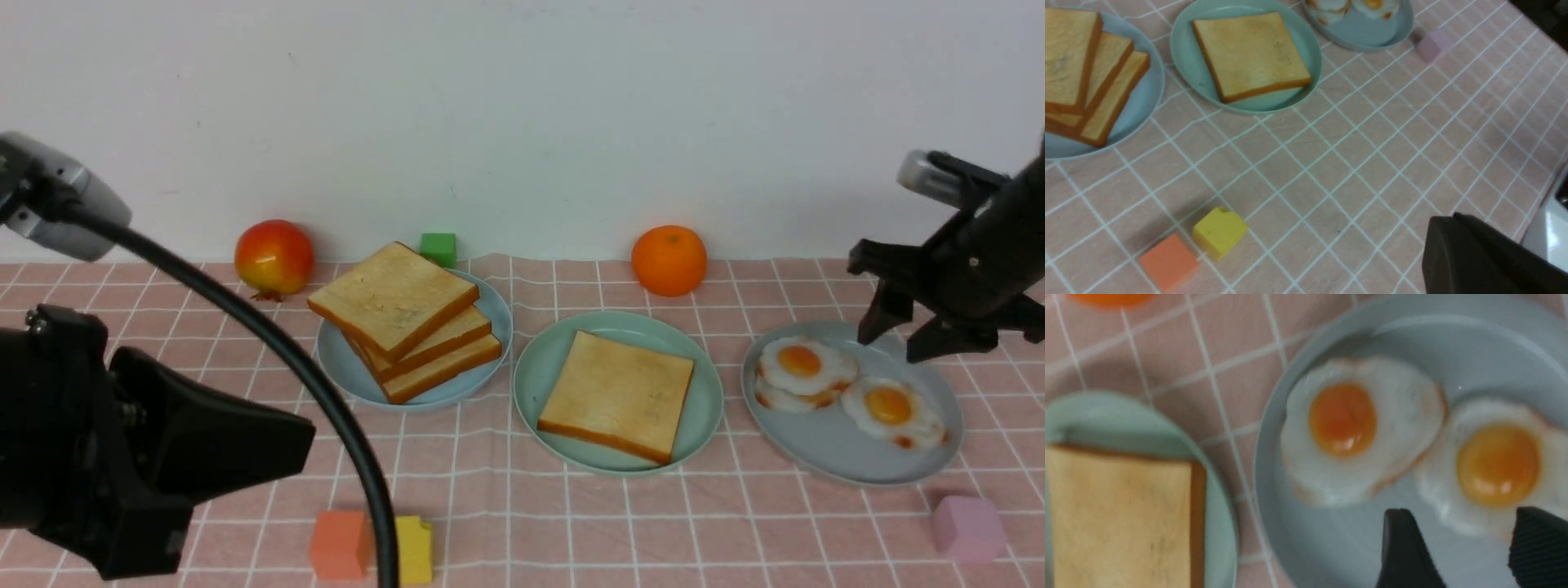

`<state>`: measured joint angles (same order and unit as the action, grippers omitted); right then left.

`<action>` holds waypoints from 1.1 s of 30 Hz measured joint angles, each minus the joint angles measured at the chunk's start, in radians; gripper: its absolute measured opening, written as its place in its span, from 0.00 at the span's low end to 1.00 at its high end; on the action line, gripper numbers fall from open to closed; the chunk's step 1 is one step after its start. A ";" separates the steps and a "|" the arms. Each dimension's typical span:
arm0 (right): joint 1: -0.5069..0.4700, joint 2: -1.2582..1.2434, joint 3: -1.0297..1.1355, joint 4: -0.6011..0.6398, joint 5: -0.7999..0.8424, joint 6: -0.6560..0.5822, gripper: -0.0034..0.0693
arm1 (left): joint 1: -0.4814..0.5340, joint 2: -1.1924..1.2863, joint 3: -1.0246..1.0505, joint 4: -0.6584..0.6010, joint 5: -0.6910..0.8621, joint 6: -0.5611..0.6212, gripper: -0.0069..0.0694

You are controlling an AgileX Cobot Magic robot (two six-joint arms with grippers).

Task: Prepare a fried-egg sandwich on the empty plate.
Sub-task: Use the right arm to grab a fried egg

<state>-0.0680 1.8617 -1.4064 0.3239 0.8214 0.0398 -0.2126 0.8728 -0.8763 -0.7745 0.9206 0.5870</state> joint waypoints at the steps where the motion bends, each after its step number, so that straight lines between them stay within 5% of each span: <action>1: -0.021 0.018 -0.010 0.023 -0.009 -0.040 0.58 | 0.000 0.000 0.000 -0.007 0.000 0.000 0.11; 12: -0.002 0.086 -0.016 -0.122 -0.010 -0.455 0.66 | 0.000 0.000 0.000 -0.027 0.000 0.001 0.11; 21: 0.121 0.121 -0.016 -0.407 -0.029 -0.480 0.97 | 0.000 0.000 0.000 -0.033 0.003 0.001 0.11; 33: 0.105 0.189 -0.023 -0.416 -0.033 -0.405 0.95 | 0.000 0.000 0.000 -0.034 0.012 0.001 0.11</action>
<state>0.0368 2.0509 -1.4292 -0.0925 0.7881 -0.3655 -0.2126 0.8728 -0.8763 -0.8085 0.9323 0.5877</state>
